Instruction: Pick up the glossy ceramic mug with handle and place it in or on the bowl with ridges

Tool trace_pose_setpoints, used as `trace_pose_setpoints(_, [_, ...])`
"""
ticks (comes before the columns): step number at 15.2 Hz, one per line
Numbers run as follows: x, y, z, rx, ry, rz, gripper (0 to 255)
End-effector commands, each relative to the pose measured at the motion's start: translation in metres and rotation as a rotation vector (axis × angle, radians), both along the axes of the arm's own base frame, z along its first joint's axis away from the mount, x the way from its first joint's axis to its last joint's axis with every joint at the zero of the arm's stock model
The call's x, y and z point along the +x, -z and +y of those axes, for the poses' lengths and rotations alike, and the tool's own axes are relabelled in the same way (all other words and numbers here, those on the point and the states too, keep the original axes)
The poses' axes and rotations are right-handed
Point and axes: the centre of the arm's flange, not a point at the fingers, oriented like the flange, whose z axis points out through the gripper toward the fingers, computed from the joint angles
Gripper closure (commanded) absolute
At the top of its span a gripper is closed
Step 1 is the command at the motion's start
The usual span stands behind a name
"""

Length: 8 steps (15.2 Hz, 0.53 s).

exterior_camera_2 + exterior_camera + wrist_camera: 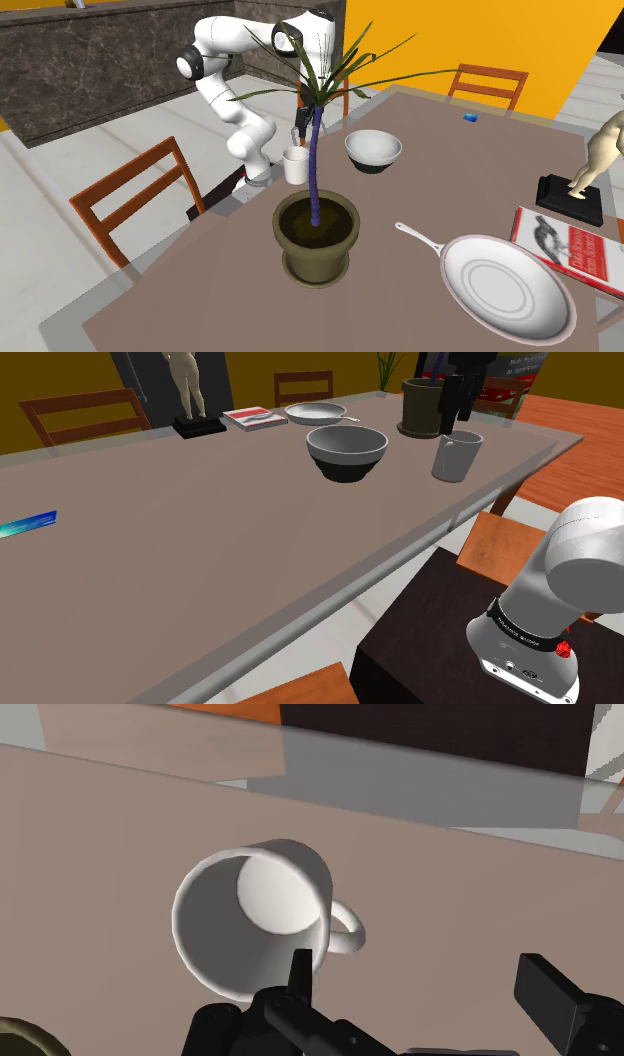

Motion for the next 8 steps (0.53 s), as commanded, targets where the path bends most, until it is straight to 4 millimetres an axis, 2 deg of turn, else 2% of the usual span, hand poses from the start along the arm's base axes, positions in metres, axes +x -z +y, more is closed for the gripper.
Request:
trace_pose_setpoints(1, [0.0,0.0,0.0,0.0,0.0,0.0,0])
trace_pose_setpoints(8, [-0.015,0.02,-0.103,0.084,0.015,-0.065,0])
